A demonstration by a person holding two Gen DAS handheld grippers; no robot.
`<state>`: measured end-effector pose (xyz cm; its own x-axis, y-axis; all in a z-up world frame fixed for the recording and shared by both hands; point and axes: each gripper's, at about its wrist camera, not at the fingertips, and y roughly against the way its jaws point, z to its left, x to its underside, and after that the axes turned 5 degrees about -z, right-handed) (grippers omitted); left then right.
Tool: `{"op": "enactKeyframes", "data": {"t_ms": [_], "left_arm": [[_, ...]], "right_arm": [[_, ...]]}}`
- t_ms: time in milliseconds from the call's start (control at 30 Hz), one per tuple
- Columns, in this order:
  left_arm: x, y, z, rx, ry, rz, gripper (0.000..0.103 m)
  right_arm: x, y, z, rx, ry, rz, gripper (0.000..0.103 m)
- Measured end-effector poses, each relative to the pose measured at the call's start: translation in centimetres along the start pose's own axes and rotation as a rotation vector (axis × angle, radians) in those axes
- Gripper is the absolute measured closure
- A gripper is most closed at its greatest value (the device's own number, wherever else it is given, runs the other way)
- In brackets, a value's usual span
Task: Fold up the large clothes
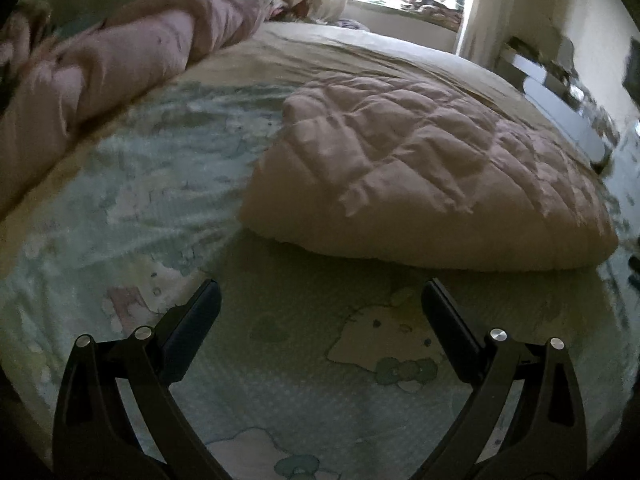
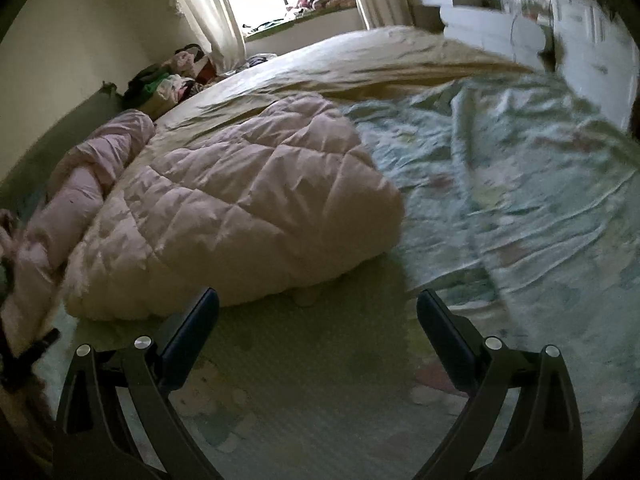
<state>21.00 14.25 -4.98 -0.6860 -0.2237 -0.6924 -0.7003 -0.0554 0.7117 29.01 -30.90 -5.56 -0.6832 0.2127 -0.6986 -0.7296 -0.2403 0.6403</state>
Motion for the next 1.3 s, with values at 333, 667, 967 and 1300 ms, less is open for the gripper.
{"op": "enactKeyframes", "data": {"t_ms": [333, 667, 967, 1300], "left_arm": [[-1.8, -3.2, 2.5, 0.061, 0.149, 0.084, 0.009], [-3.8, -8.4, 5.5, 0.269, 0.407, 0.199, 0.009], [-4.7, -13.1, 5.1, 0.311, 0.495, 0.225, 0.008], [-5.4, -13.4, 3.4, 0.283, 0.457, 0.168, 0.012]], "right_arm": [[-1.6, -5.7, -0.3, -0.087, -0.173, 0.109, 0.004], [-2.9, -10.3, -2.1, -0.185, -0.344, 0.216, 0.004], [-4.0, -13.3, -3.8, -0.256, -0.416, 0.269, 0.004], [-4.4, -13.5, -3.7, -0.235, -0.419, 0.172, 0.007]]}}
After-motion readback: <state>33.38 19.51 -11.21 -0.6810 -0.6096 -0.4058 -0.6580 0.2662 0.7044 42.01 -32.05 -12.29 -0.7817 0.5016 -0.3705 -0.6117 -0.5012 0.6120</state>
